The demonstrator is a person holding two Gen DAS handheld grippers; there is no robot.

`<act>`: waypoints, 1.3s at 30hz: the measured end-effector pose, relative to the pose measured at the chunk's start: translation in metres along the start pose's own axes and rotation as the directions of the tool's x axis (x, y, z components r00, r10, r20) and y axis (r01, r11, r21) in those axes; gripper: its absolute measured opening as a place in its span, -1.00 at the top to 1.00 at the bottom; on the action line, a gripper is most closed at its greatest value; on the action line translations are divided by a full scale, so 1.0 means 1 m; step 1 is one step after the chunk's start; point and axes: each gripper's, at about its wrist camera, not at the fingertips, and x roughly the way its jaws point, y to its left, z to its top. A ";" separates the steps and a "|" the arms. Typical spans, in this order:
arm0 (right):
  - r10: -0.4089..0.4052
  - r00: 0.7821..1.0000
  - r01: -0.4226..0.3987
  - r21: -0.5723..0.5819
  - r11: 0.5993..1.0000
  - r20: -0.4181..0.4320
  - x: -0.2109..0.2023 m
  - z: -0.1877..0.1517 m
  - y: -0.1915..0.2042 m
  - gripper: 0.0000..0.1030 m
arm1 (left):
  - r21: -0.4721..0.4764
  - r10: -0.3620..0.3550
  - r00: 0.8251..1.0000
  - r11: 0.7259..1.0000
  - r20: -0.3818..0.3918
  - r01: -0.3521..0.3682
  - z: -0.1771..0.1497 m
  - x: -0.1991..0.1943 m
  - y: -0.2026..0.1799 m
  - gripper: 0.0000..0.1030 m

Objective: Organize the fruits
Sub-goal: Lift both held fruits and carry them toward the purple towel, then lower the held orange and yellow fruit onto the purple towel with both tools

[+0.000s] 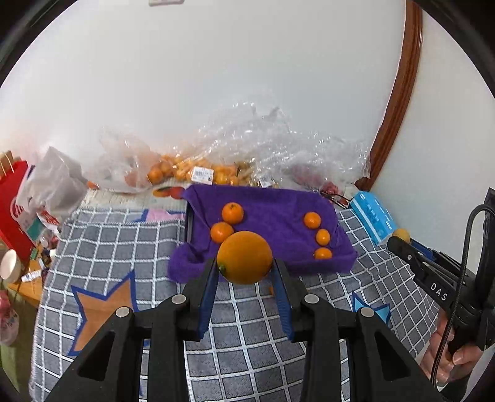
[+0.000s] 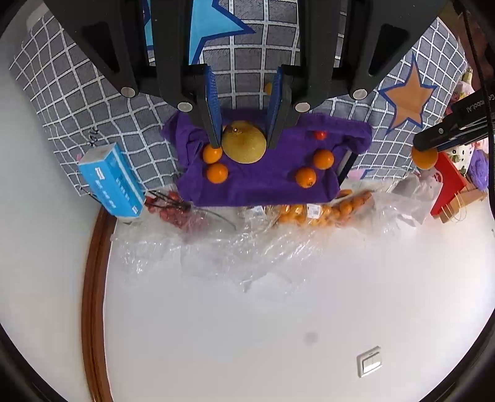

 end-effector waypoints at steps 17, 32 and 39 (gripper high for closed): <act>-0.006 0.999 0.007 -0.012 1.000 0.034 0.001 0.028 0.000 0.45 | 0.010 0.016 0.998 1.000 0.055 -0.016 0.030 -0.009 -0.004 0.36; -0.007 0.999 0.008 -0.019 1.000 0.053 0.005 0.042 0.004 0.45 | 0.002 0.012 0.997 1.000 0.082 -0.013 0.045 -0.004 0.001 0.36; -0.009 0.998 0.010 -0.020 1.000 0.057 0.010 0.046 0.005 0.45 | 0.002 0.016 0.996 1.000 0.086 -0.016 0.050 -0.001 0.004 0.36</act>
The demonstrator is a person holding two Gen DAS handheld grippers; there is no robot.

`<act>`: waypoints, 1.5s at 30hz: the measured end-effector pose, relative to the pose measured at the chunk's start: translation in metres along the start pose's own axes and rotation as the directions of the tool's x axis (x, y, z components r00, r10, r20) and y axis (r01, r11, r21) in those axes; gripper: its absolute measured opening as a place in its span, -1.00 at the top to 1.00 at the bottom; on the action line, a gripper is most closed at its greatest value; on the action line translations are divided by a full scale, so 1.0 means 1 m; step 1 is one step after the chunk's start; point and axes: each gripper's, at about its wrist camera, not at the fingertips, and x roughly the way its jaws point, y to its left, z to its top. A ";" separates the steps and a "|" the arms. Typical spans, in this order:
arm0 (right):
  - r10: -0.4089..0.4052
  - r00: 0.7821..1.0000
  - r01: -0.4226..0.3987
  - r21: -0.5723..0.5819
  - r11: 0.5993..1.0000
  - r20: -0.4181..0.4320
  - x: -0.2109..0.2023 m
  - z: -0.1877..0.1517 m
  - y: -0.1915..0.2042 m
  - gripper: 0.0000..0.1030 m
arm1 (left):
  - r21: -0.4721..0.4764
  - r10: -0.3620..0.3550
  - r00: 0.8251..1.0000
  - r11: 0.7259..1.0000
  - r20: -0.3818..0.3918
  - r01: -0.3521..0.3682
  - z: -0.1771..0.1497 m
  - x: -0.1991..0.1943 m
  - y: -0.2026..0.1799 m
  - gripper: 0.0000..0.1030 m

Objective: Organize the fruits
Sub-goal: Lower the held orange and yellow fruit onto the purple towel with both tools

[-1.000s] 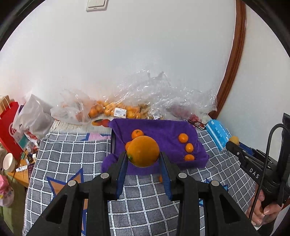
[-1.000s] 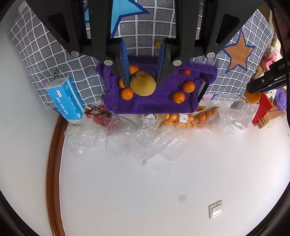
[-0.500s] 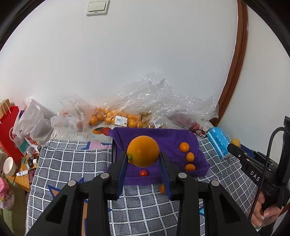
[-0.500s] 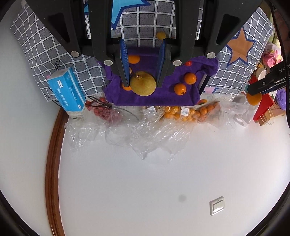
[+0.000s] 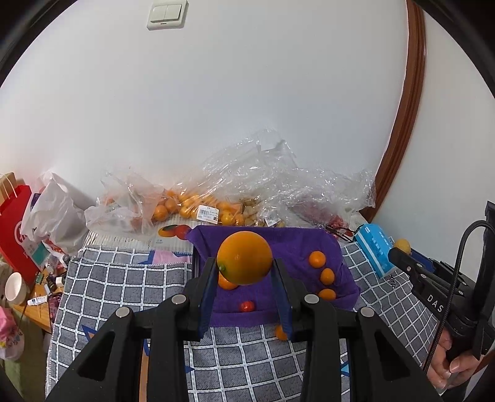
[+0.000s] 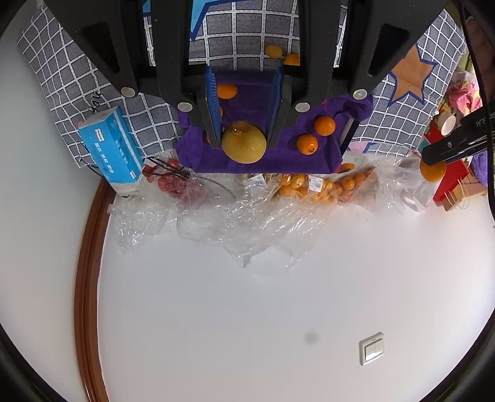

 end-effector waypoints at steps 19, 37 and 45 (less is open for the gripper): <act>0.004 1.000 -0.004 -0.003 1.000 -0.013 0.019 0.004 0.000 0.45 | -0.003 0.010 1.000 1.000 0.000 -0.010 0.008 0.012 0.002 0.36; 0.001 1.000 -0.001 -0.017 1.000 -0.023 0.039 0.005 -0.003 0.45 | -0.016 0.013 1.000 1.000 -0.009 -0.014 0.020 0.036 0.006 0.36; -0.004 1.000 0.004 -0.016 1.000 -0.030 0.053 0.009 -0.007 0.45 | -0.015 0.010 1.000 1.000 -0.024 -0.010 0.023 0.052 0.005 0.36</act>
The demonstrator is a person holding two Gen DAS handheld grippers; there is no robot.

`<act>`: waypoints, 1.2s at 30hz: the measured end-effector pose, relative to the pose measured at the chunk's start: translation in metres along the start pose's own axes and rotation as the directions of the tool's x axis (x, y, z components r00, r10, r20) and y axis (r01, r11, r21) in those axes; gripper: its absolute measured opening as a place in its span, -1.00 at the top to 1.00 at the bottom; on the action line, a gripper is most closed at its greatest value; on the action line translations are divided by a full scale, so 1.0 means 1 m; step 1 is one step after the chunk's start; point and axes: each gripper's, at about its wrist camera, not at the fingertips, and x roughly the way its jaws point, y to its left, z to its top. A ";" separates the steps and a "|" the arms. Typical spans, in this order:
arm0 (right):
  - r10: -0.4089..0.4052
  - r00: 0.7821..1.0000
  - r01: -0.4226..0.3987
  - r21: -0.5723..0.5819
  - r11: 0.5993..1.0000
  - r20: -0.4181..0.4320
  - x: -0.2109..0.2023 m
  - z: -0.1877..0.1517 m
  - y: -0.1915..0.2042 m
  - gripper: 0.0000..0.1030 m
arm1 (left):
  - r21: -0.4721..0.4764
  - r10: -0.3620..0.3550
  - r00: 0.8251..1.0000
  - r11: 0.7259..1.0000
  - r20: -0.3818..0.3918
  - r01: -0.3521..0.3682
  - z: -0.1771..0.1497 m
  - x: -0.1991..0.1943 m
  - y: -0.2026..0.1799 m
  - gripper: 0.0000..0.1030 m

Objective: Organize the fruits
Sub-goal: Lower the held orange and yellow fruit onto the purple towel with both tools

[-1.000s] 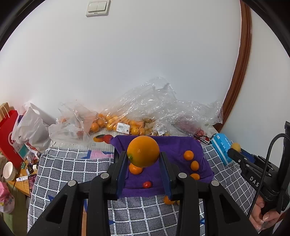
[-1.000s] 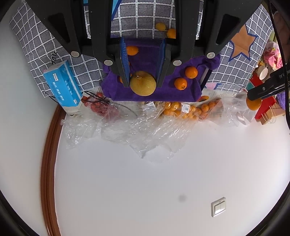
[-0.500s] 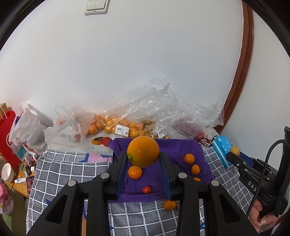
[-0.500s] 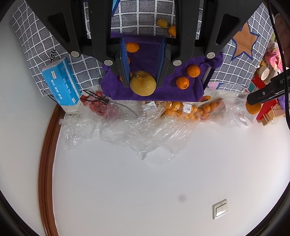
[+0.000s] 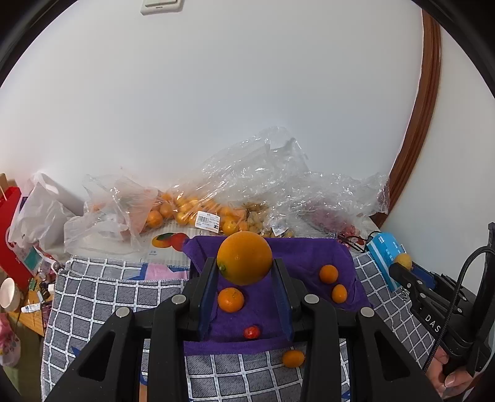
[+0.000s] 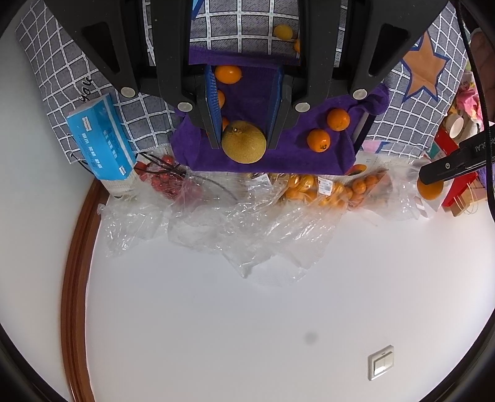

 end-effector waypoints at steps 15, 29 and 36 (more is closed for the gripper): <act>-0.009 1.000 0.009 0.005 1.000 -0.006 0.030 0.009 -0.010 0.45 | 0.016 0.008 1.000 1.000 -0.020 -0.008 0.014 0.034 -0.003 0.35; 0.005 0.995 -0.004 0.016 1.000 -0.096 0.088 -0.002 -0.018 0.45 | -0.011 -0.023 0.991 1.000 -0.132 0.021 0.009 0.105 -0.002 0.36; 0.019 0.988 -0.017 0.012 1.000 -0.156 0.118 -0.014 -0.017 0.45 | -0.007 -0.027 0.981 1.000 -0.194 0.026 0.001 0.137 -0.005 0.35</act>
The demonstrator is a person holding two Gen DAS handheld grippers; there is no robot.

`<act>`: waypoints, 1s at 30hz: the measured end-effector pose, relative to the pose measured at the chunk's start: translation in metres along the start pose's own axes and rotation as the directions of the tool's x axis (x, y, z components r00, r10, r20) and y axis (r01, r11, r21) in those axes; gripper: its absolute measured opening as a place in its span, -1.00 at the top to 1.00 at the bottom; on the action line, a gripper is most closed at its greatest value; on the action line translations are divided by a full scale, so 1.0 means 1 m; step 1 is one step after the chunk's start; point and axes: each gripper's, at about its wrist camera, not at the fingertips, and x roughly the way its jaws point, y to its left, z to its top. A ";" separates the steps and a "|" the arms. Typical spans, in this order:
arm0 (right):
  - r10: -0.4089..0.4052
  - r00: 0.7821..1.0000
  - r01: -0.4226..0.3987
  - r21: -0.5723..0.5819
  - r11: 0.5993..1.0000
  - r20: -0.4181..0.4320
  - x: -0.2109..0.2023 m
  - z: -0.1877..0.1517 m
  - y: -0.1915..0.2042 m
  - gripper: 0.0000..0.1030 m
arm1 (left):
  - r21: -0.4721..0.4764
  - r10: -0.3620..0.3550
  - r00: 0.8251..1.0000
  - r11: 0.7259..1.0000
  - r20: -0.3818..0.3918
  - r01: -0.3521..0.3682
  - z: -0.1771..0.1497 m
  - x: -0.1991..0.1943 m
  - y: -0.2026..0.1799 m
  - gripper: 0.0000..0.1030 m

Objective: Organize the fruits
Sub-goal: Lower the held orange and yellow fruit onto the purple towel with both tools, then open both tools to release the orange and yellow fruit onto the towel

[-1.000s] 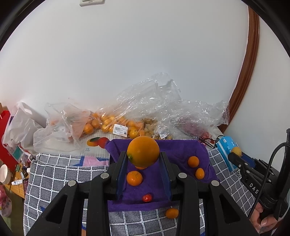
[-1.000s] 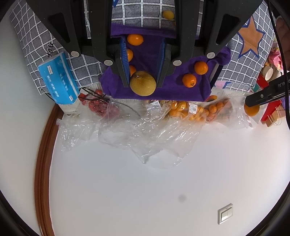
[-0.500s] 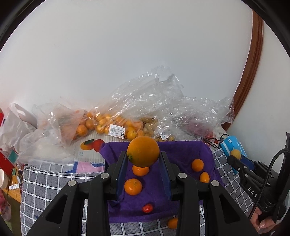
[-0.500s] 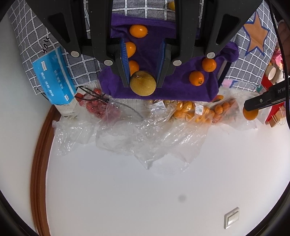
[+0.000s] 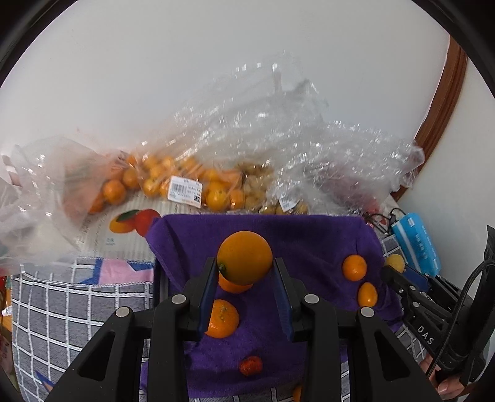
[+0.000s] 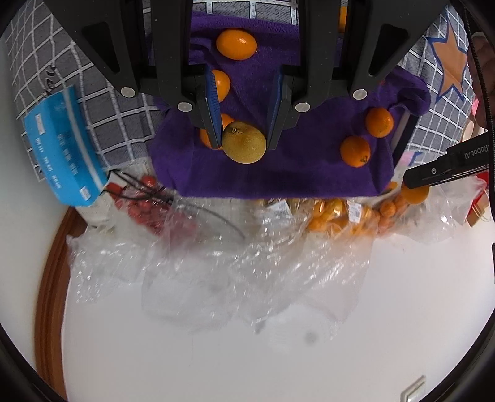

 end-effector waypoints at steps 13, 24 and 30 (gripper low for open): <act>0.023 0.994 -0.025 -0.015 1.000 -0.110 0.046 -0.018 0.006 0.45 | 0.005 -0.042 0.992 0.999 -0.116 0.043 -0.016 0.047 -0.005 0.35; 0.020 0.989 -0.024 -0.026 0.999 -0.150 0.061 -0.024 0.005 0.45 | 0.027 -0.059 0.984 0.998 -0.169 0.064 -0.023 0.063 -0.010 0.35; 0.019 0.988 -0.024 -0.032 0.999 -0.153 0.063 -0.024 0.006 0.45 | 0.027 -0.064 0.981 0.997 -0.185 0.070 -0.024 0.066 -0.011 0.35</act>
